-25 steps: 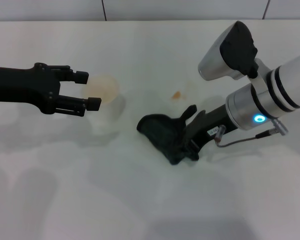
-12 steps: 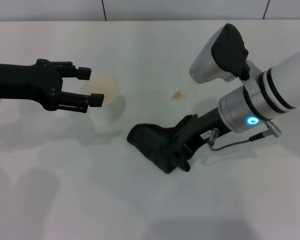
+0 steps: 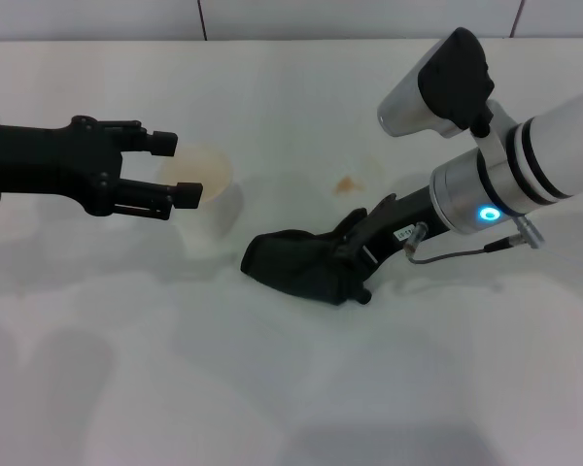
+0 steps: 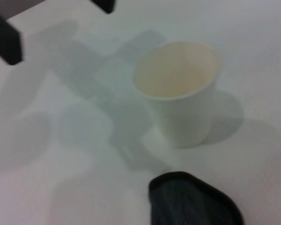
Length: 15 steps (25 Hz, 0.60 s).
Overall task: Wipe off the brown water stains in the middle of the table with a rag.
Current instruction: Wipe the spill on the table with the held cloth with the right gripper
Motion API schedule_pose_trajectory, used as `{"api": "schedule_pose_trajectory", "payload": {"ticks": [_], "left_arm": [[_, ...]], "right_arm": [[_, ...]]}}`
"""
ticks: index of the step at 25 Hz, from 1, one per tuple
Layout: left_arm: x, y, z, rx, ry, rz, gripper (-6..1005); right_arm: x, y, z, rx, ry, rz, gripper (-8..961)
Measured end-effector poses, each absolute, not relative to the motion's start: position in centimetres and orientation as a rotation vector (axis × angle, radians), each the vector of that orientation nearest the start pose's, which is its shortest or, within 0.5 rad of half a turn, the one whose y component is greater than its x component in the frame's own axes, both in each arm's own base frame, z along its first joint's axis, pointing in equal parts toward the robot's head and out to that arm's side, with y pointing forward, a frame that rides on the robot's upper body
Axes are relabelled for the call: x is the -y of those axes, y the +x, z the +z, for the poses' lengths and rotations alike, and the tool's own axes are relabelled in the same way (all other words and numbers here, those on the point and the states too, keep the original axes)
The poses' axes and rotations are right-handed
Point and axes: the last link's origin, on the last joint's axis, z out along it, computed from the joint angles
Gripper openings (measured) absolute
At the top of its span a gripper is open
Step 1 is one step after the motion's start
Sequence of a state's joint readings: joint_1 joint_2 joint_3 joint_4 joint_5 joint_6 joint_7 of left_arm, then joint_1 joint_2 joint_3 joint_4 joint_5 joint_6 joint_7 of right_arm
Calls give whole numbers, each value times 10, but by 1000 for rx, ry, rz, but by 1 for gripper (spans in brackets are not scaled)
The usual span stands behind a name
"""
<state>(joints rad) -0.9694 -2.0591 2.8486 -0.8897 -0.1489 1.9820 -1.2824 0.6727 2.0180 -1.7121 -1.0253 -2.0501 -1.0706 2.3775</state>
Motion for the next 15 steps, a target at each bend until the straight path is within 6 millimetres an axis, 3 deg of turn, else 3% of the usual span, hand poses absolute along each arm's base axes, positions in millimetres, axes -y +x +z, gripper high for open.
{"api": "schedule_pose_trajectory", "payload": {"ticks": [15], "left_arm": [[-350,-231,63,571,-2863,-524,875]], "right_arm": [[-384,172,-69,-816,-2691,-16,75]]}}
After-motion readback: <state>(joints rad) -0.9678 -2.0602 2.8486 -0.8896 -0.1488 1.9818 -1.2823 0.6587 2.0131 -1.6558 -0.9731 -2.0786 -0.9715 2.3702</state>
